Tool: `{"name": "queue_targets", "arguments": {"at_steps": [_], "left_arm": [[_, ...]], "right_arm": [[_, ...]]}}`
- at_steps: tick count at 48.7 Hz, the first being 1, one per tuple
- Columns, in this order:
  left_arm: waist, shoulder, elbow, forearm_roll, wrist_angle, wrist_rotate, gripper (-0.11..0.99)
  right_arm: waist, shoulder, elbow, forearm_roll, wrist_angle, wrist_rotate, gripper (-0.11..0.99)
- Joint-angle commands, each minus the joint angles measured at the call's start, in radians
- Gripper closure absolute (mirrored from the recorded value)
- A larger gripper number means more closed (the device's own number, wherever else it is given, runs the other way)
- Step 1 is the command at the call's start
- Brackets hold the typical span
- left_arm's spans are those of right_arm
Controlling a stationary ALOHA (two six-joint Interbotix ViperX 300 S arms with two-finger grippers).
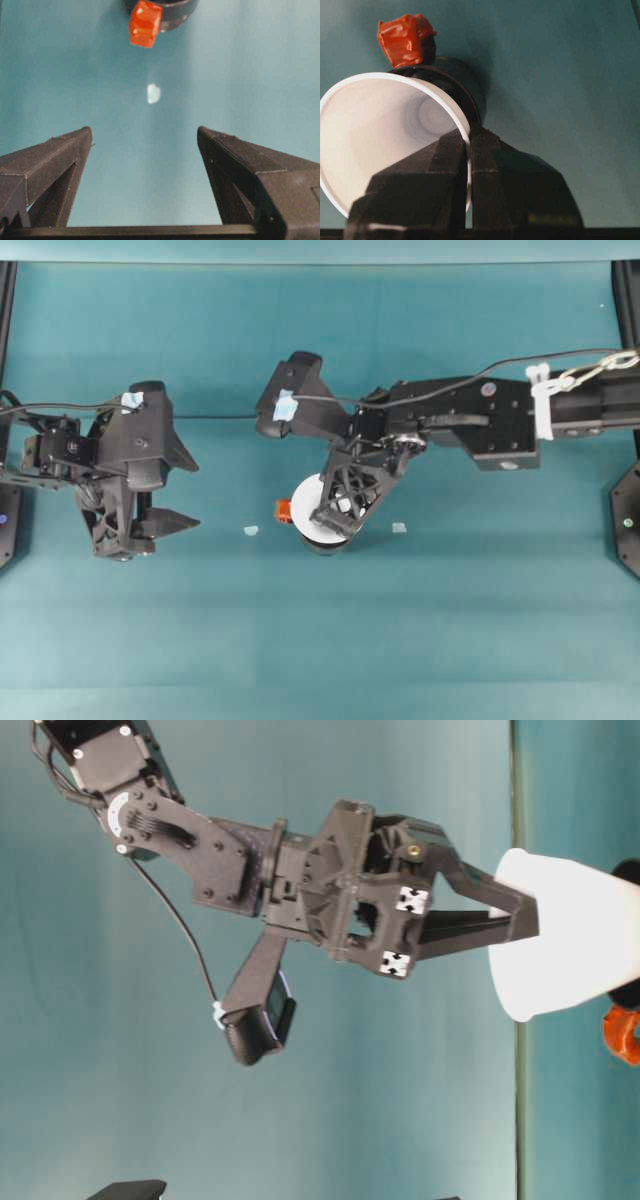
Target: Put the paper cup into the moved red handle cup holder.
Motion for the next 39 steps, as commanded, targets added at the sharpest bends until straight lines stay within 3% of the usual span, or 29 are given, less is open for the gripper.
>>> {"name": "queue_targets", "arguments": {"at_steps": [1,26,32,34,39], "left_arm": [[0.005,-0.003,-0.009,0.002,-0.006,0.000,-0.06],[0.008,-0.003,-0.008,0.002,-0.006,0.000,-0.06],[0.008,-0.003,-0.006,0.002,-0.008,0.000,-0.06],[0.008,-0.003,-0.008,0.002,-0.006,0.000,-0.06],[0.008,-0.005,-0.006,0.002,-0.008,0.000,-0.06]], "right_arm": [[0.006,-0.002,-0.005,-0.002,-0.008,-0.002,0.99],[0.012,0.014,0.003,-0.002,-0.037,-0.002,0.98],[0.014,0.014,0.002,0.008,-0.040,-0.002,0.94],[0.018,0.015,-0.002,0.017,-0.038,-0.002,0.91],[0.026,0.015,-0.011,0.032,-0.037,0.000,0.76]]}}
